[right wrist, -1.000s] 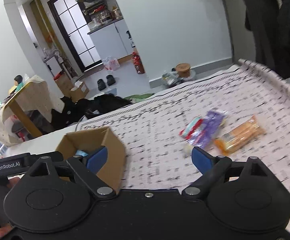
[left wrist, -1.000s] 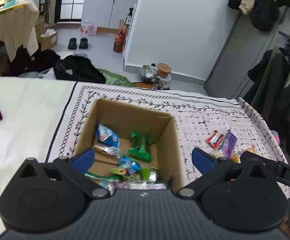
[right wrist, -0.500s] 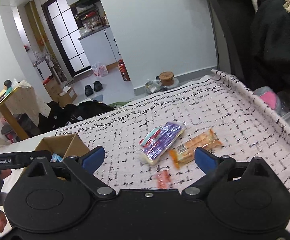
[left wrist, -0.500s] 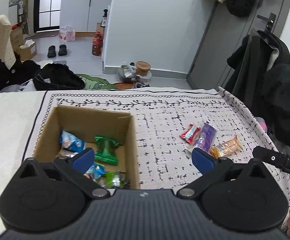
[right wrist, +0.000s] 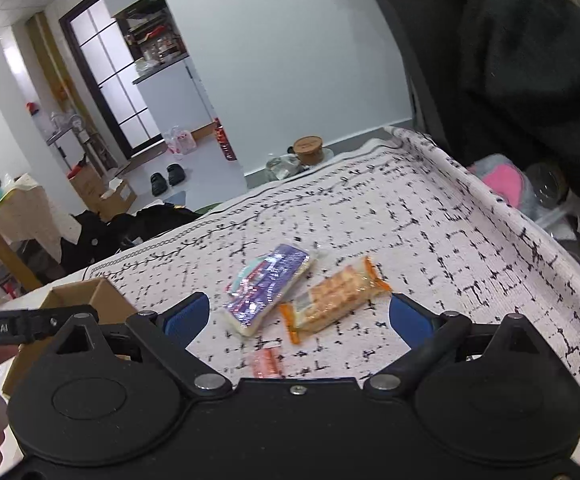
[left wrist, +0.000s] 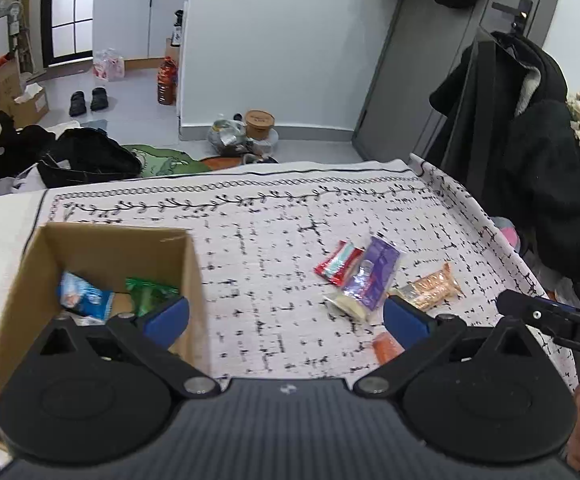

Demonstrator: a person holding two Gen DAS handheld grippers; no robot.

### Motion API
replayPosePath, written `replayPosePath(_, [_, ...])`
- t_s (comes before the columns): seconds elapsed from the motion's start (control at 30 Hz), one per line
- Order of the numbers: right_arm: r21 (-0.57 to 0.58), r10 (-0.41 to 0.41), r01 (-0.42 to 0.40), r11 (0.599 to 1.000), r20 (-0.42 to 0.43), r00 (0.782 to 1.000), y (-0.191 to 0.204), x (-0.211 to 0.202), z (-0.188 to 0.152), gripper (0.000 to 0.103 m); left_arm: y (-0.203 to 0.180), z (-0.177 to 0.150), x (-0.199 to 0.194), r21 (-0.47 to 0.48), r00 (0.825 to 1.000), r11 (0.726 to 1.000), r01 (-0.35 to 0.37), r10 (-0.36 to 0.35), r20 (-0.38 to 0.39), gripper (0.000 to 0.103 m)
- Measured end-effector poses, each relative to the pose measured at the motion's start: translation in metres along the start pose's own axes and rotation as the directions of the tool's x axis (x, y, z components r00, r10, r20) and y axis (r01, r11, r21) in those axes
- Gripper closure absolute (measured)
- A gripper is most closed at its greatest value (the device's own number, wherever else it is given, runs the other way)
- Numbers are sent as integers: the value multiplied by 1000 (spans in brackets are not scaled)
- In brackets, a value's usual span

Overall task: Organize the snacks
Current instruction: 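Move both open tools back over the remaining snacks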

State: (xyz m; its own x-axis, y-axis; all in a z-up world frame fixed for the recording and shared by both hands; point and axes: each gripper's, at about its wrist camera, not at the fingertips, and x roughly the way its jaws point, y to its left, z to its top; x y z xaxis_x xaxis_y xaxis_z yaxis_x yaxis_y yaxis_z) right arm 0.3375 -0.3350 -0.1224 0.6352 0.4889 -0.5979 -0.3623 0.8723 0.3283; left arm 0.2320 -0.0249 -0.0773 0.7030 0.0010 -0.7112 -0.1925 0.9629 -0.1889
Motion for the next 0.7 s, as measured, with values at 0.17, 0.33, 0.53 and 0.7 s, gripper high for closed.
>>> replayPosePath(0.17, [18,-2,2,1000,-4,1000,-12,10,-5,8,-23,-2,17,27,999,1000,2,-1,-33,0])
replayPosePath(0.33, [41,15,-14,999,-17,1000,-26,21,-10,20,-39,-6,36,33,998,999,7,-5,-66,0])
replayPosePath(0.53, [73,26,-24,997,-35,999,-39,34,-14,29,-54,-13,61,32,994,999,-2,6,-113,3])
replayPosePath(0.7, [91,38,-32,995,-70,997,-45,43,-19,37,-60,-18,84,19,988,1000,-1,4,-154,9])
